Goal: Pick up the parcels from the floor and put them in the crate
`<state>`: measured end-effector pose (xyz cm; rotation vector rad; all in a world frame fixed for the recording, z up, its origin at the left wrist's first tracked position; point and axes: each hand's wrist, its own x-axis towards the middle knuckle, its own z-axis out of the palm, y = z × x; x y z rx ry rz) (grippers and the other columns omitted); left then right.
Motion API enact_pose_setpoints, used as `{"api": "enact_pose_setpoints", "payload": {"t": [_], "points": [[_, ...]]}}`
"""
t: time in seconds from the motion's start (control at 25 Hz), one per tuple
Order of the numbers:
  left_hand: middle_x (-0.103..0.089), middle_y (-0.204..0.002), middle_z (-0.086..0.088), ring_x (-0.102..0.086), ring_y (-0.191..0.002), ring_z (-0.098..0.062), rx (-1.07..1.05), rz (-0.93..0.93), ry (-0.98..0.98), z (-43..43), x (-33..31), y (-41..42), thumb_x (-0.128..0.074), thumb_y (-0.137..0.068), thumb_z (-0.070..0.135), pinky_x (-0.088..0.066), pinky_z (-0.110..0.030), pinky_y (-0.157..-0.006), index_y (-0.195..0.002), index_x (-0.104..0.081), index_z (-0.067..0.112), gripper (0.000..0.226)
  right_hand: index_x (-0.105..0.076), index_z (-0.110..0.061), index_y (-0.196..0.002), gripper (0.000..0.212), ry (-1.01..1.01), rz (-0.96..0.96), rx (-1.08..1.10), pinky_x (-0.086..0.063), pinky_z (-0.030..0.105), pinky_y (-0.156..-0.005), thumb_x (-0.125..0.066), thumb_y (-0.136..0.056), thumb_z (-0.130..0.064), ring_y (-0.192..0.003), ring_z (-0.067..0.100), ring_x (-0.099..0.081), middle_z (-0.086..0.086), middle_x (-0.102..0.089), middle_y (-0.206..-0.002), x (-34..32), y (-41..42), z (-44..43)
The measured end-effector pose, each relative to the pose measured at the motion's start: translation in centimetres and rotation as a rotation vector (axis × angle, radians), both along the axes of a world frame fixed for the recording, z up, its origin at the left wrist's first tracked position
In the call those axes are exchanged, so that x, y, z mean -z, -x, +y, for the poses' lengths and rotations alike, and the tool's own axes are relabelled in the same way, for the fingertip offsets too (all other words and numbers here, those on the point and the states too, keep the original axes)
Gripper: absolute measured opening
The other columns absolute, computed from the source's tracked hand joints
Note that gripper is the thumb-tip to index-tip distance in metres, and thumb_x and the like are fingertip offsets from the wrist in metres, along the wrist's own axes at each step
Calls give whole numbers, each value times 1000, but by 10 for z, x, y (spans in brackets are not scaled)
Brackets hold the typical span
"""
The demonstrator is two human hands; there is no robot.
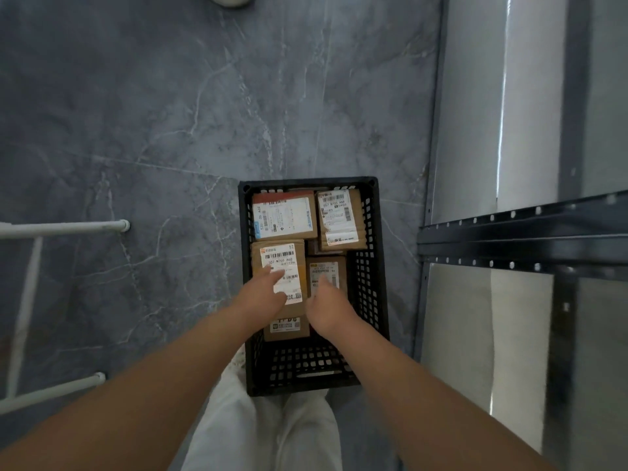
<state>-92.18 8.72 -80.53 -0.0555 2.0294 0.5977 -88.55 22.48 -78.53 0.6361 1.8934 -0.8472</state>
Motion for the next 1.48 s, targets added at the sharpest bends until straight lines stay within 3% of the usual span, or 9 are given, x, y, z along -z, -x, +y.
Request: {"api": "enact_pose_setpoints", "payload": {"t": [0.12,0.24,0.48,0.76,0.88,1.08,1.24,1.48], "points": [[-11,-164,-2,-12,-150,-19,56,99,-19,12,-74,12,-43,-101,21,-12,-41,-122,-153,-24,20,56,-4,-5,-157,64,-294,240,-225,1,44,-124,-34,-104,-26,-152,25,8,11,-2,-165,-76,25,17],[-9,-164,0,-5,-151,-16,100,331,39,36,-169,49,-34,-104,26,-8,-43,-123,-155,-16,18,55,2,-10,-157,67,-484,503,-302,16,49,-119,-31,-103,-32,-147,19,26,4,11,-165,-172,56,46],[2,-164,4,6,-150,-11,204,1060,-51,119,-437,128,-26,-103,30,3,-42,-120,-156,-3,19,59,9,-9,-156,67,-737,818,-103,11,49,-121,-25,-104,-36,-151,19,15,6,11,-165,-422,117,115],[6,-164,6,9,-150,-10,246,1552,-216,161,-686,123,-28,-102,30,10,-41,-120,-157,1,19,63,8,-10,-156,68,-905,1148,-24,10,51,-120,-27,-104,-35,-151,18,14,4,11,-165,-674,98,167],[5,-164,5,8,-150,-10,307,1629,-278,185,-734,106,-30,-102,30,5,-44,-122,-157,0,19,63,6,-10,-156,68,-997,1244,-2,10,51,-120,-29,-103,-33,-151,19,14,6,8,-165,-729,76,180],[10,-164,4,10,-150,-10,460,1721,-406,204,-789,90,-27,-103,32,8,-41,-121,-156,4,18,63,11,-9,-156,70,-1172,1191,175,17,47,-117,-26,-104,-39,-150,16,20,5,15,-164,-779,44,186],[12,-164,4,11,-150,-12,549,1740,-476,192,-805,90,-23,-103,35,6,-44,-122,-156,6,17,63,10,-10,-156,74,-1276,1143,320,11,51,-120,-29,-103,-43,-150,18,16,6,14,-165,-793,28,172],[17,-162,2,19,-148,-12,662,1658,-654,204,-812,70,-15,-103,38,10,-46,-121,-155,11,17,62,14,-14,-155,75,-1431,1013,510,20,47,-114,-29,-103,-46,-149,18,21,3,19,-164,-795,-18,149]]}}
